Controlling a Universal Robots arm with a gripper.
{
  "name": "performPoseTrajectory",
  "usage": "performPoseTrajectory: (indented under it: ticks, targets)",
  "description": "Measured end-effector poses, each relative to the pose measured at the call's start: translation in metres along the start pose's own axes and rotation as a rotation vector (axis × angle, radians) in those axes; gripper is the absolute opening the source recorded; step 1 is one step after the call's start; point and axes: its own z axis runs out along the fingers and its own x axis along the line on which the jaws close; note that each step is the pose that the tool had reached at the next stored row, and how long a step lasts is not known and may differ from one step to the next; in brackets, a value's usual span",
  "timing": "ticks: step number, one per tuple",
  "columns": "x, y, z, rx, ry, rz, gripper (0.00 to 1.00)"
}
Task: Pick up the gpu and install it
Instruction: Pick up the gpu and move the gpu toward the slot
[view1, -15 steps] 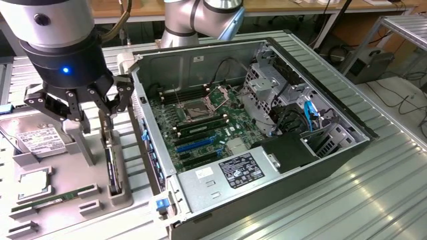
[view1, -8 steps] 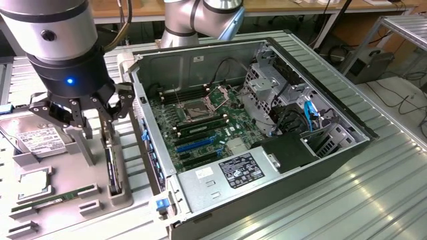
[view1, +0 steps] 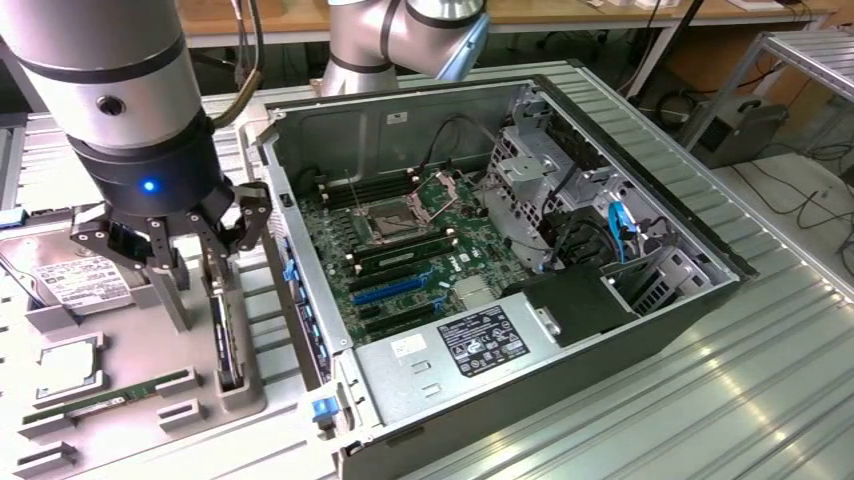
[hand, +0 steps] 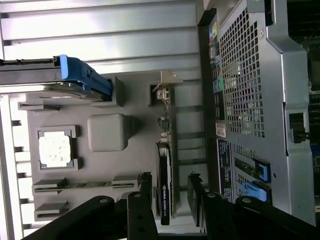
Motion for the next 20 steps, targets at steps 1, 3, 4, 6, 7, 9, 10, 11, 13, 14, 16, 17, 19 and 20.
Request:
performPoseTrajectory:
  ticks: [1,3,4,6,7,9,10,11,13,14,16,17,19,20]
  targets:
    - [0.0,-0.0002,0.0031,0.0001,0.0001,0.0,0.42]
    - [0.0,-0.0005,0.007,-0.0001,0.0,0.0,0.42]
    - [0.0,-0.0006,0.009,0.0,0.0001,0.0,0.42]
    - [0.001,-0.0009,0.0132,0.0001,0.0002,0.0,0.42]
    - [0.001,-0.001,0.0144,0.0001,0.0002,0.0,0.42]
    - [0.001,-0.0012,0.0186,0.0,0.0001,0.0,0.42]
    - [0.001,-0.0013,0.0204,0.0,0.0001,0.0,0.42]
    - [0.001,-0.0014,0.0223,0.0,0.0001,0.0,0.42]
    - [0.001,-0.0015,0.0259,0.0001,0.0001,0.0,0.42]
    - [0.001,-0.0017,0.0289,0.0,0.0001,0.0,0.42]
    - [0.001,-0.0018,0.0326,0.0,0.0001,0.0,0.42]
    - [0.001,-0.0019,0.0348,0.0,0.0001,0.0,0.42]
    - [0.001,-0.002,0.0387,0.0001,0.0002,0.0,0.42]
    - [0.001,-0.0021,0.0406,0.0001,0.0002,0.0,0.42]
